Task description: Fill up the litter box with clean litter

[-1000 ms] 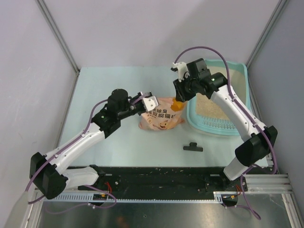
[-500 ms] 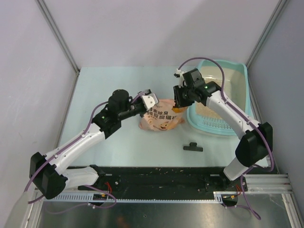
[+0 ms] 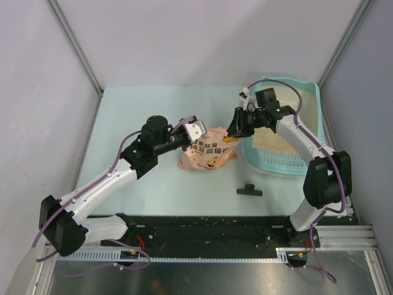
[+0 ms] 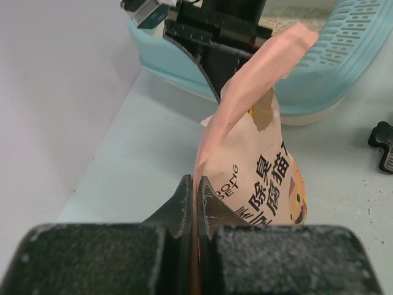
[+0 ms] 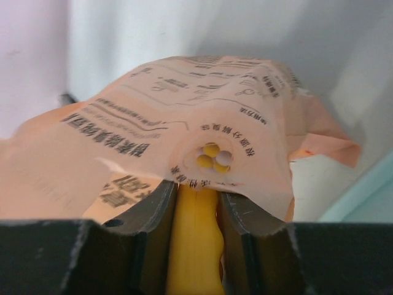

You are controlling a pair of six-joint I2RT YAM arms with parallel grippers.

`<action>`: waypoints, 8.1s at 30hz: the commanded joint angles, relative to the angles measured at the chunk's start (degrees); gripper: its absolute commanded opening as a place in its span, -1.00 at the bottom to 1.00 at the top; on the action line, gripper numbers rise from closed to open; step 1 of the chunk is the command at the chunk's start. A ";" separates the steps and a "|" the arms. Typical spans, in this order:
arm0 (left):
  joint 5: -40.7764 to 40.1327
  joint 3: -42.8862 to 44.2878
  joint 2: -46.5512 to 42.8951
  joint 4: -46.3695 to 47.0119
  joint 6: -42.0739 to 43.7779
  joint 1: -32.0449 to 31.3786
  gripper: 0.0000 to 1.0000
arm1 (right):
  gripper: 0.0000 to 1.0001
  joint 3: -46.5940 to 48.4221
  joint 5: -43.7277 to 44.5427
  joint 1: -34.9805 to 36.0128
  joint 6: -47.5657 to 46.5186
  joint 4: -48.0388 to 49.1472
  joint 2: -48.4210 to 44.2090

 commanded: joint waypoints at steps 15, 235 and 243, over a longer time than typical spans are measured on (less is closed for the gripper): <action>-2.35 2.38 -2.11 4.58 9.94 -0.81 -1.00 | -1.00 -5.35 -38.67 -19.31 10.23 10.60 -2.22; -0.51 -3.77 -14.94 -2.54 0.18 10.88 -0.99 | -0.44 -12.74 -4.32 11.87 -20.87 33.90 -2.23; -2.18 -3.95 -14.95 -2.63 1.50 10.88 -1.00 | -0.13 -12.66 -8.17 4.52 -26.56 22.41 -7.59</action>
